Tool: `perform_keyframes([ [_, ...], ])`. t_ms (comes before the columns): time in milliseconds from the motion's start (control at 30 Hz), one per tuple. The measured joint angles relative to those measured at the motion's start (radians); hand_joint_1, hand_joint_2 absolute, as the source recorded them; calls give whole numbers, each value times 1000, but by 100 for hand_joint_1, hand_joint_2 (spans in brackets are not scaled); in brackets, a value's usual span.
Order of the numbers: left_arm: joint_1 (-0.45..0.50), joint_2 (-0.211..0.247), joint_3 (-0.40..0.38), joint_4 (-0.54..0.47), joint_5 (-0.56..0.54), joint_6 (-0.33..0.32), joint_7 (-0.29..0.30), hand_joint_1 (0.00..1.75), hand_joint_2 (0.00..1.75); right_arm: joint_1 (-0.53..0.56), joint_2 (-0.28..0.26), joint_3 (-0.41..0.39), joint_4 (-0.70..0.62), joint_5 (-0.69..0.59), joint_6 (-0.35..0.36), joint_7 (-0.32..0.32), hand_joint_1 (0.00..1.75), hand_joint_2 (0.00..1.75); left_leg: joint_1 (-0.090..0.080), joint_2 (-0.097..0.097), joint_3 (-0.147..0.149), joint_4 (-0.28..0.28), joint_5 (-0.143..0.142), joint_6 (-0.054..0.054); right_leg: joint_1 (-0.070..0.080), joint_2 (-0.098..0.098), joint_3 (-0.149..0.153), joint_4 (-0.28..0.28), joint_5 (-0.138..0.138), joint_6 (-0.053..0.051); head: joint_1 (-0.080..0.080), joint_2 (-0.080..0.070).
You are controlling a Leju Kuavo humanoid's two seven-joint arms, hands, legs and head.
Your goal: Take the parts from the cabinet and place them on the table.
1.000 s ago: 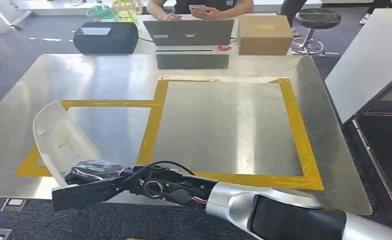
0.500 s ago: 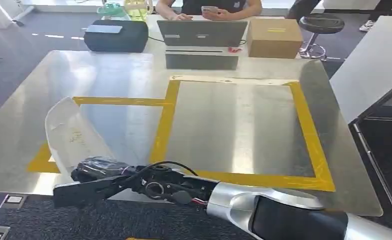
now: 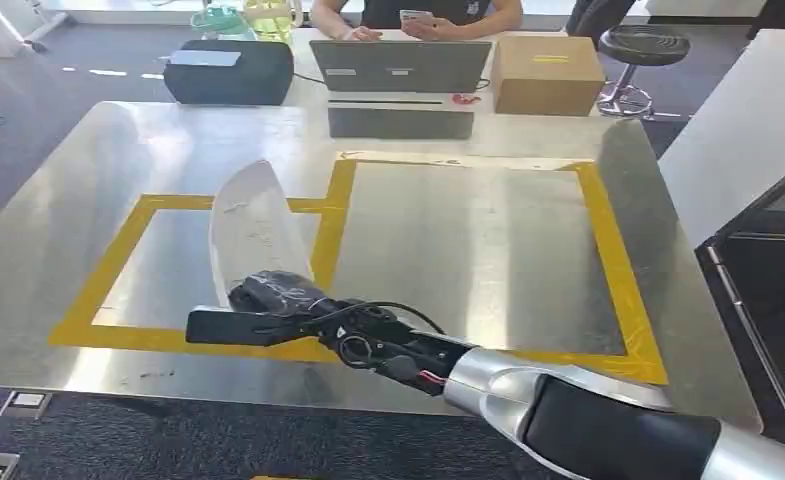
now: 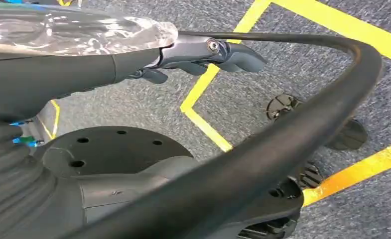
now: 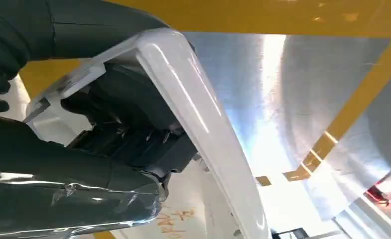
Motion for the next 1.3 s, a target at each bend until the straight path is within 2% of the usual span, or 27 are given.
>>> perform_keyframes([
  [233, 0, 0, -1, 0, -6, 0, 0, 0, 175, 0, 3, 1, 41, 55, -13, 18, 171, 175, 3, 0, 0, -1, 0, 0, 2, 0, 0, 0, 0, 0, 0, 0],
  [433, -1, 1, -8, 0, -11, 0, 0, 0, 175, 4, 29, 14, 76, 113, -4, 57, 171, 175, 3, 0, 1, -2, 0, 0, 3, 0, 0, 0, -1, -1, 0, 0],
  [600, -1, 3, -11, 0, -16, 0, -7, 0, 175, 15, 48, 36, 87, 97, 6, 79, 171, 175, 3, 0, 1, -2, 0, 0, 3, 0, 0, 0, -1, -1, 0, 0],
  [867, -1, 5, -15, 0, -23, -14, -16, 0, 175, 19, 62, 68, 97, 34, 13, 82, 171, 175, 3, 0, 1, -2, 0, -1, 3, 0, 0, 0, -1, -1, 0, 0],
  [900, -1, 5, -16, 0, -24, -21, -19, 0, 175, 20, 63, 72, 100, 26, 13, 79, 0, 0, 3, 0, 1, -2, 0, -1, 3, 0, 0, 0, -1, -1, 0, 0],
  [1000, -1, 6, -16, 0, -29, -38, -26, 0, 175, 19, 64, 80, 103, 12, 13, 68, 0, 0, 3, 0, 1, -2, 0, 0, 3, 0, 1, 0, -1, -1, 0, 0],
  [1033, -1, 6, -16, 0, -31, -42, -27, 0, 0, 18, 65, 83, 104, 7, 13, 64, 0, 0, 3, 0, 1, -2, 0, 0, 3, 0, 1, 0, -1, -1, 0, 0],
  [1300, -1, 6, -17, 0, -16, -36, -25, 0, 0, 17, 66, 107, 112, -28, 10, 49, 0, 0, 3, 0, 2, -2, 0, -1, 3, 0, 1, 0, -1, -1, 0, 0],
])
